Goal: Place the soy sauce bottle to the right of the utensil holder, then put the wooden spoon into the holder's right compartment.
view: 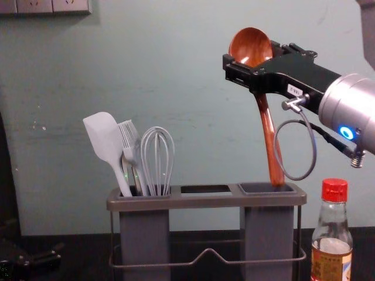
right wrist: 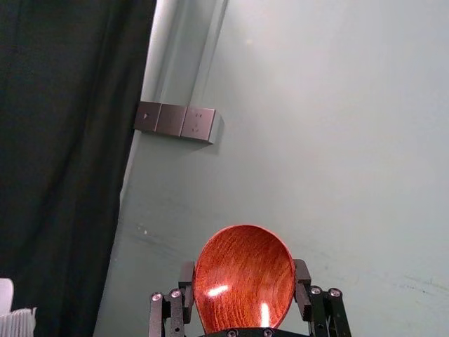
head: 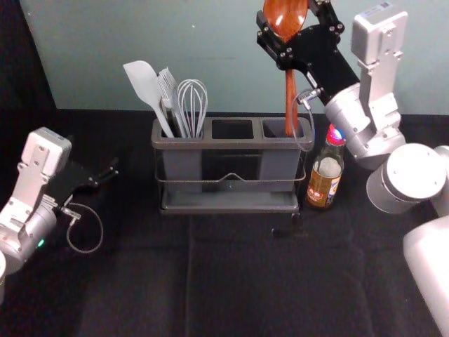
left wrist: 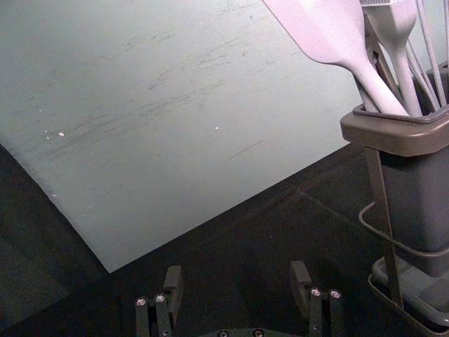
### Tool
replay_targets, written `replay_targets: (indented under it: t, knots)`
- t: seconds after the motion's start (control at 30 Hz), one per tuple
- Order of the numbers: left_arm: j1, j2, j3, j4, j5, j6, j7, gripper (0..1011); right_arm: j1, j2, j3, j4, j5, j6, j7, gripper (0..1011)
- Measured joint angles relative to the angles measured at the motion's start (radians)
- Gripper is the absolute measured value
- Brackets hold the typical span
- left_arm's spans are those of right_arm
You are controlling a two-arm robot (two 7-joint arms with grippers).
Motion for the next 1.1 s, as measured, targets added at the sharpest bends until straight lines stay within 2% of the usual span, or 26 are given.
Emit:
replay_targets:
  t: [0.53,0.8,1.1]
  knots:
    - [0.0,0.0,0.0,0.0,0.0,0.0,0.0,1005,0.049,-0.043,0.003,0.113,-0.049,-0.065,-0.032,841]
    - [0.0,0.0,0.0,0.0,0.0,0.0,0.0,1005,0.059,-0.058,0.006,0.168,-0.056,-0.094,-0.033,842]
    - [0.0,0.0,0.0,0.0,0.0,0.0,0.0,1005,0.056,-0.064,0.005,0.197,-0.06,-0.107,-0.028,842]
